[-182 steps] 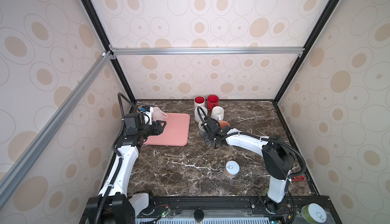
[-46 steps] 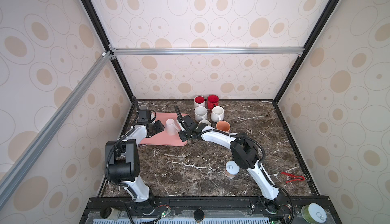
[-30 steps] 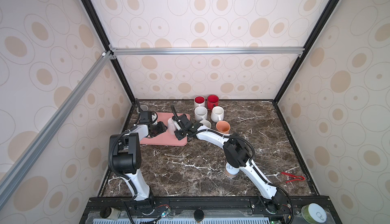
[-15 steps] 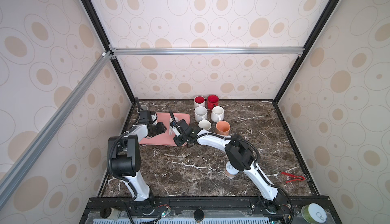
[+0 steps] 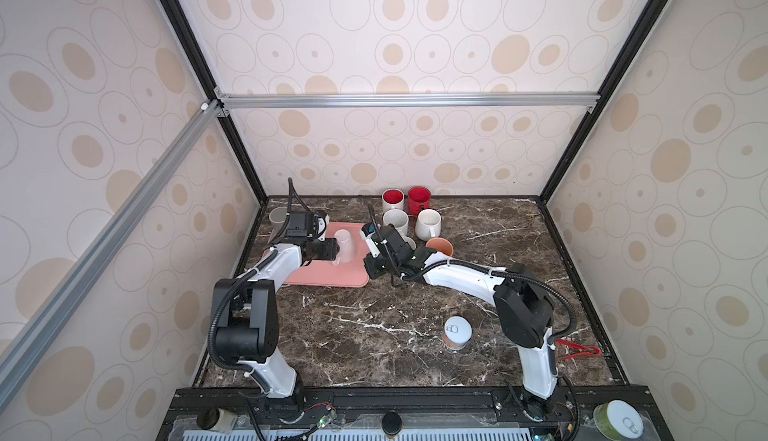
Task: Turn the mug right side up
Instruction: 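Grasp the pale pink mug's handle with the left gripper beside the right gripper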
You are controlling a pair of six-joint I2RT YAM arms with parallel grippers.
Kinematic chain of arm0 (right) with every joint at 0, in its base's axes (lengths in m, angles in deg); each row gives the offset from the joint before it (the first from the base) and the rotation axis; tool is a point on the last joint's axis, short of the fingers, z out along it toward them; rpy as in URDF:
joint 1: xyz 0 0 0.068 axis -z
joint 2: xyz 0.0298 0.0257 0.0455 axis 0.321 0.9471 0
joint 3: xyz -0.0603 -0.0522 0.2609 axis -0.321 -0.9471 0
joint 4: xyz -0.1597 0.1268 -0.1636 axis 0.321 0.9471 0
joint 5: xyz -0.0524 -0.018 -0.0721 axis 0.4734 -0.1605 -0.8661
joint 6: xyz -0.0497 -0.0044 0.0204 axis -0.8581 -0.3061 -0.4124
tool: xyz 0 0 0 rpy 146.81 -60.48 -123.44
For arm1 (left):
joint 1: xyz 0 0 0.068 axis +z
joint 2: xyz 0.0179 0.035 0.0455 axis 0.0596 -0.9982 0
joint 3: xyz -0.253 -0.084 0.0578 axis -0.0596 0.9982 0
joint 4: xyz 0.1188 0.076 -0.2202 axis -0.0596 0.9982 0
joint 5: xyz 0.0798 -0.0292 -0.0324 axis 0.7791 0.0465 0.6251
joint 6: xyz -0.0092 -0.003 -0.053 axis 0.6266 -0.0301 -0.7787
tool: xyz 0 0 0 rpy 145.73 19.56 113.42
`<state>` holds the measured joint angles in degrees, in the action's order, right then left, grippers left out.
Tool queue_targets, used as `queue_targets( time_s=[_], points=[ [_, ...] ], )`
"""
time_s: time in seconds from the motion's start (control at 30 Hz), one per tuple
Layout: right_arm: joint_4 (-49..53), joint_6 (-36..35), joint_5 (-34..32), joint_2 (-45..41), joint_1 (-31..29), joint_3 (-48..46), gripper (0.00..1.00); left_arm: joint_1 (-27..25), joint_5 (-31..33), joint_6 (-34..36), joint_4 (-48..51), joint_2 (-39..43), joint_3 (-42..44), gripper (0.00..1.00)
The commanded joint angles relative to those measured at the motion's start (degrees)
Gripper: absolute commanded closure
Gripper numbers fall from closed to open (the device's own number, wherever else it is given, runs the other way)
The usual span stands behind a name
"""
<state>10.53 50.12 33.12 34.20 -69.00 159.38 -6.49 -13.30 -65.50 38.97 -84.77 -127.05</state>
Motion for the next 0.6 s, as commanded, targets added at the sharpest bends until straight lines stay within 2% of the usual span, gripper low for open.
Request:
queue_targets(
  time_s=[0.0,0.37,0.47,0.57],
  points=[
    [-1.3,1.8,-1.0,-2.6,-0.2,-3.4,0.89,-0.8,0.0,3.7,2.3,-3.1,-4.3,0.45],
    [-2.7,2.1,-2.3,-5.6,-0.2,-7.5,0.89,-0.9,1.5,2.9,0.0,-7.1,-4.7,0.54],
    [-3.0,2.3,-2.2,-5.6,-0.2,-7.6,0.89,-1.0,1.8,2.9,-1.4,-6.9,-4.2,0.61],
    [-3.1,2.4,-2.0,-5.6,-0.2,-7.8,0.89,-1.0,1.5,2.9,-2.5,-6.7,-3.6,0.72]
  ],
)
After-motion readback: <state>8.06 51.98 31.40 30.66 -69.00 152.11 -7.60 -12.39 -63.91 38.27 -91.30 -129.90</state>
